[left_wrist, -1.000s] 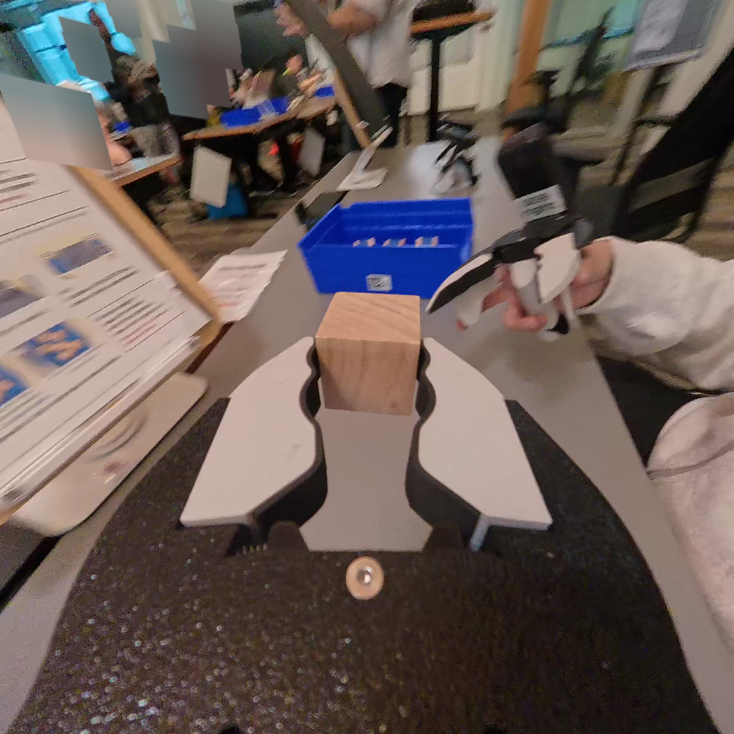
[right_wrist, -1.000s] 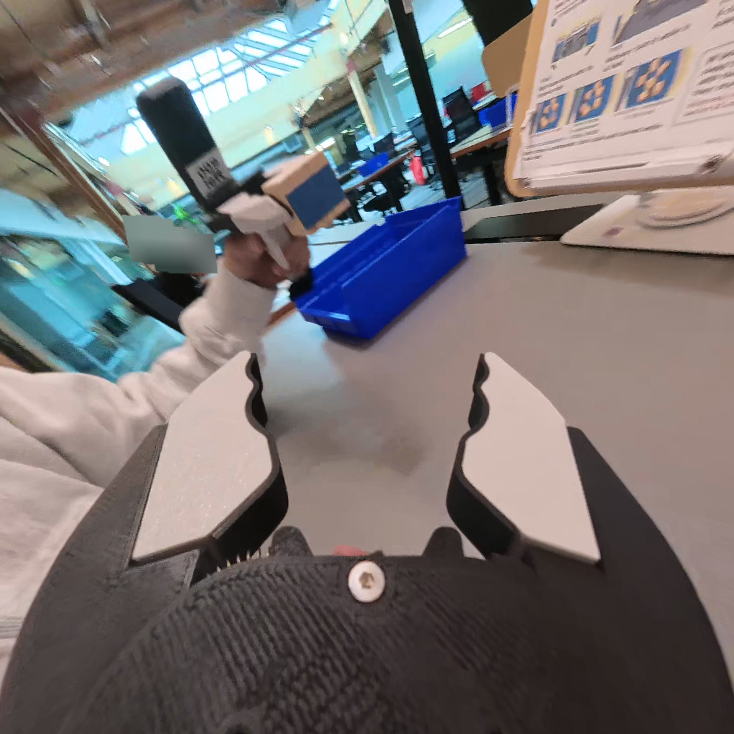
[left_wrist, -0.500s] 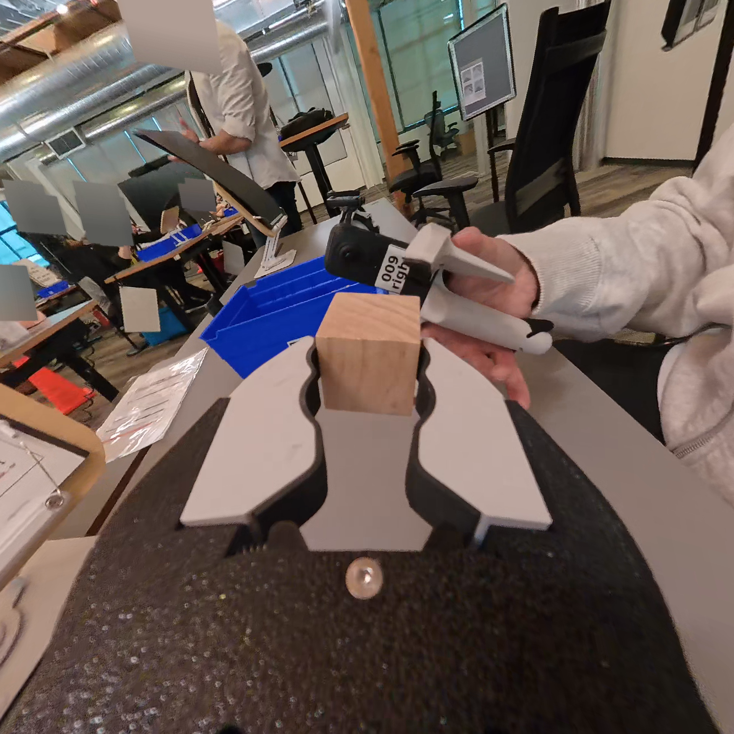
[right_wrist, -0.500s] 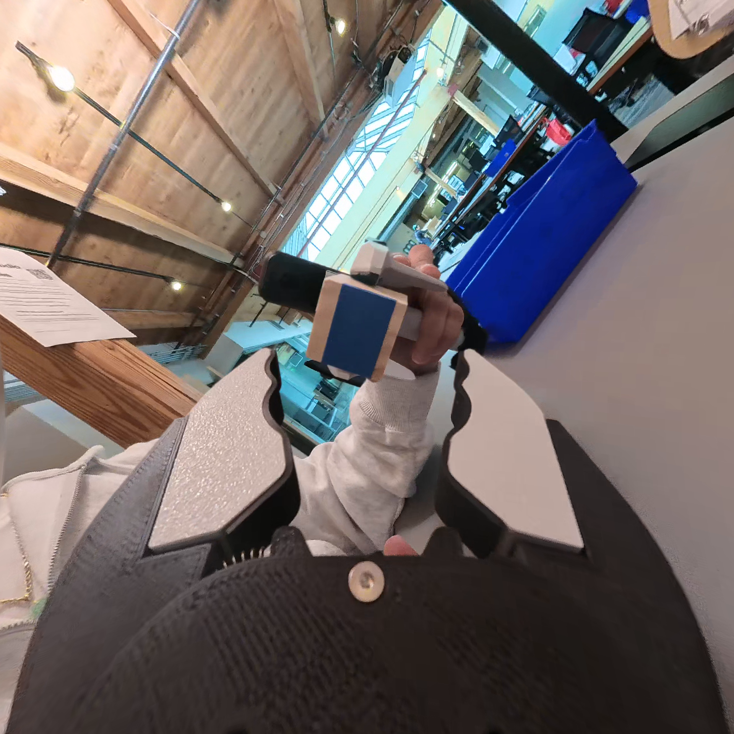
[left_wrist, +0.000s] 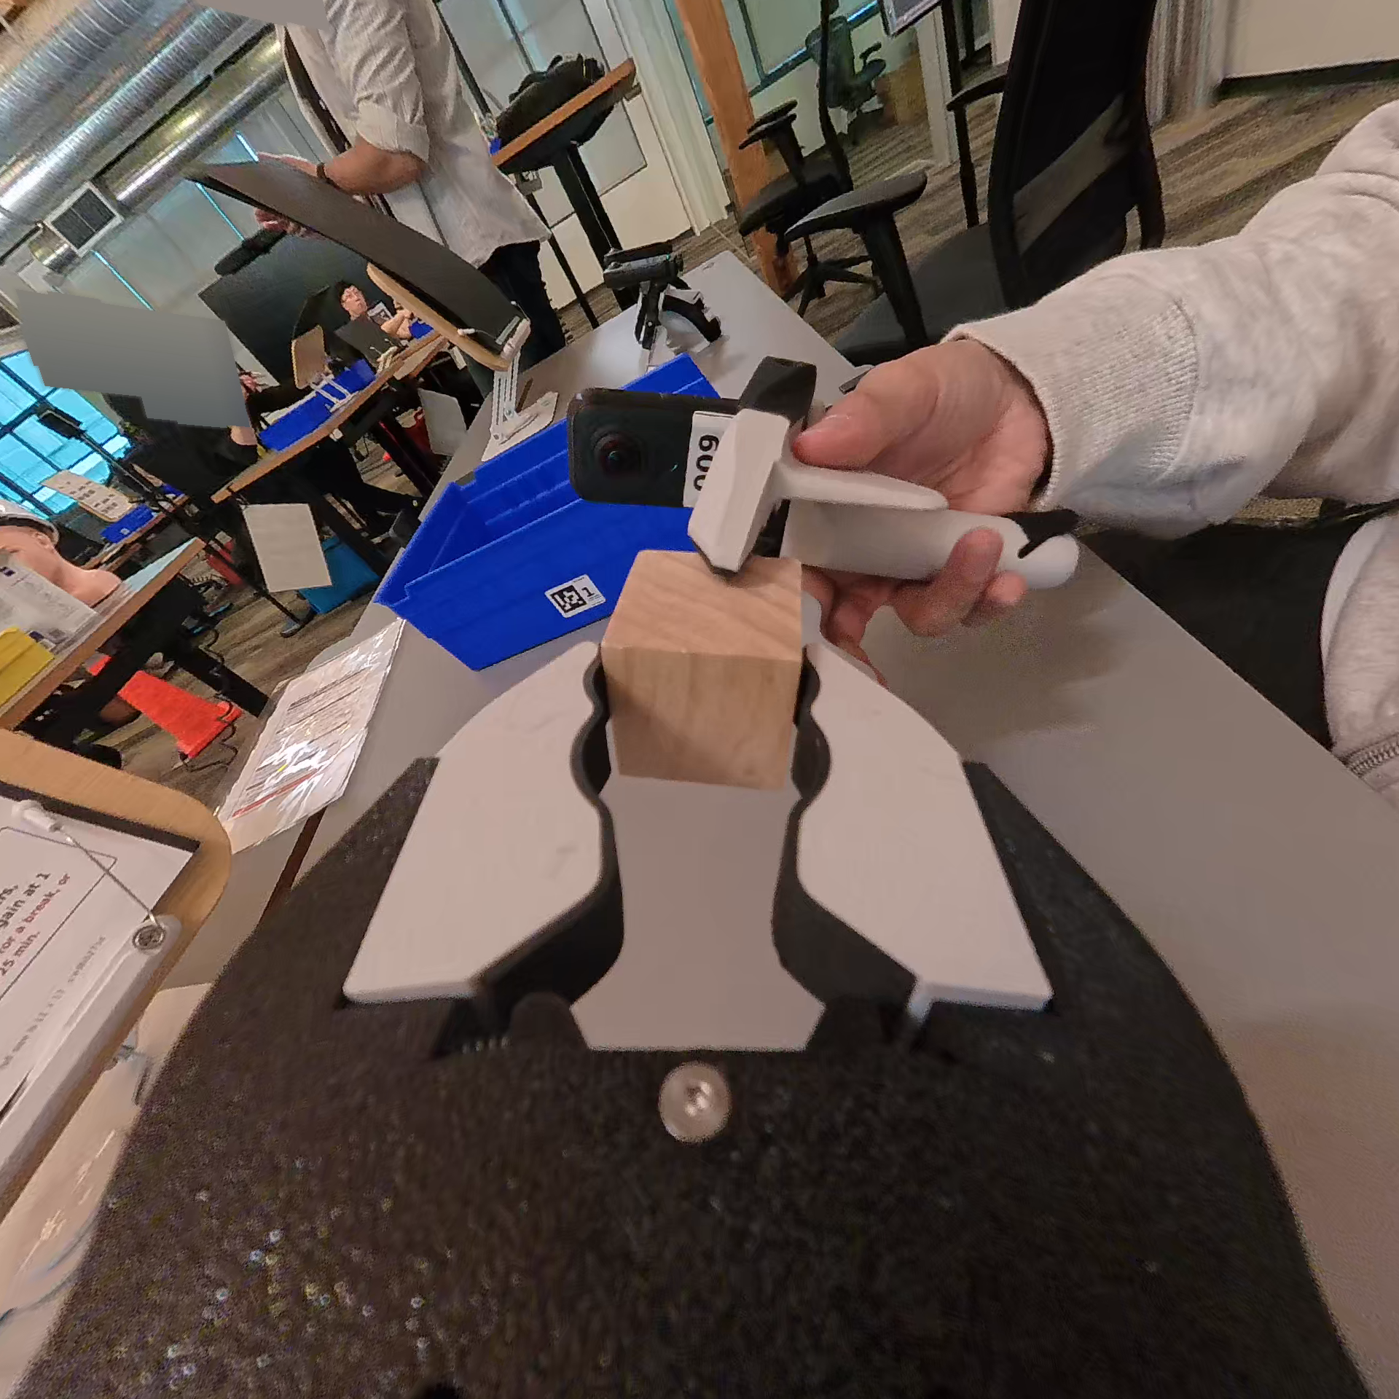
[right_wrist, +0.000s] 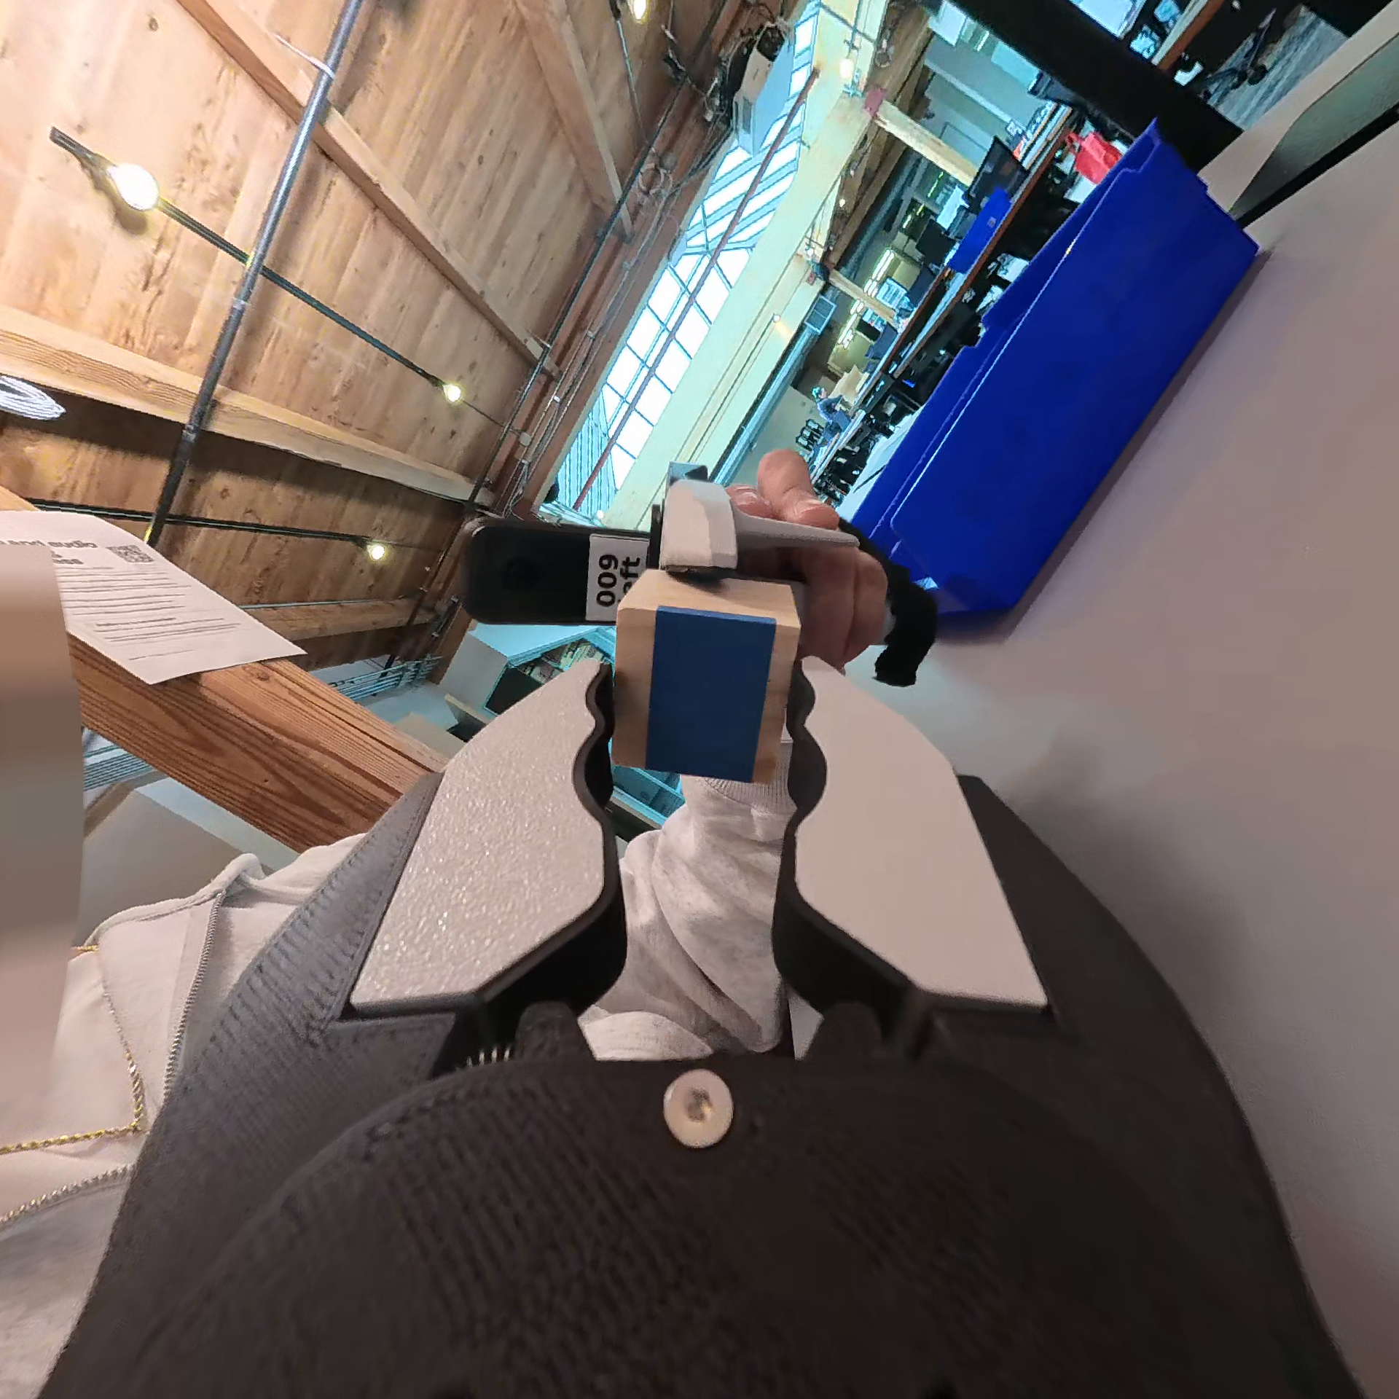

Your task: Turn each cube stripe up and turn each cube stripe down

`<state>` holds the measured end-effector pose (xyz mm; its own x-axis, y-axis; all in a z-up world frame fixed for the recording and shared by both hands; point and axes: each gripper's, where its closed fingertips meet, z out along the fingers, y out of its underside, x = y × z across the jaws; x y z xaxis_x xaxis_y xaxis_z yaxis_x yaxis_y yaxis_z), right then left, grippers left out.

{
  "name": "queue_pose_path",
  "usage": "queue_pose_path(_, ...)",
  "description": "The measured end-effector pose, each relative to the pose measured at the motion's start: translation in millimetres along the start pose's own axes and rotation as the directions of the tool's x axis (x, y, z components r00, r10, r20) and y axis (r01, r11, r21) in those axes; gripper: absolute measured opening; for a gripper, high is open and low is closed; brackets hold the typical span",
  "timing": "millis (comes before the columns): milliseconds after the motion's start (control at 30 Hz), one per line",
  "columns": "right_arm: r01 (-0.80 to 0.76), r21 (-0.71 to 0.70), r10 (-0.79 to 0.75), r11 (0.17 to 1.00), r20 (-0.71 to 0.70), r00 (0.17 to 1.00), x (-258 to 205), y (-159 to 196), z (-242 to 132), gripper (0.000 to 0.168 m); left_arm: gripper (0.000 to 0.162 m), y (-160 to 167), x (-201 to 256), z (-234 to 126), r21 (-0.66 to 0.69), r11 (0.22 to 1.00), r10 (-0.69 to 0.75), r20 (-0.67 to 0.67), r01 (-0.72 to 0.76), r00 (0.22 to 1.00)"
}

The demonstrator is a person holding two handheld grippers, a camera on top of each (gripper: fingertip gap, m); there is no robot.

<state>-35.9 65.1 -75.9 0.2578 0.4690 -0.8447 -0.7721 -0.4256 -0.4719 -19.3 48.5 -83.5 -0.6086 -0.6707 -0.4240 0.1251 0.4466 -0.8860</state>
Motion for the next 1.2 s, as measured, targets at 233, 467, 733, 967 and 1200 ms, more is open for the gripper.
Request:
queue_pose_path(233,0.114,-0.023,-0.116,0.993,-0.092,0.989,-5.4,-11.1,-17.1,0.044,0.064,2.2,-9.9,2.0,0.034,0.997,-0.067,0.132,0.063,0.989)
queue_pose_path(467,0.518,-0.083,-0.463,0.851,-0.581,0.669,-33.9,-102.4,-145.5,0.044,0.062,25.1,-19.3,-6.1,0.021,0.987,-0.162,0.261,0.162,0.952)
queue_pose_path(733,0.228,-0.449,-0.468,0.864,-0.883,0.037,38.3,-149.3,-321.7,0.044,0.06,47.1,-21.5,1.8,-0.058,0.974,-0.192,0.286,0.218,0.939)
queue_pose_path(967,-0.091,-0.516,-0.52,0.852,-0.853,-0.028,97.7,-136.2,-354.3,0.045,0.059,57.3,-20.5,2.1,-0.074,0.966,-0.218,0.286,0.248,0.933)
queue_pose_path(1200,-0.232,-0.516,-0.532,0.825,-0.846,-0.011,118.4,-124.8,-362.9,0.045,0.059,64.2,-17.9,4.0,-0.097,0.959,-0.229,0.277,0.265,0.933)
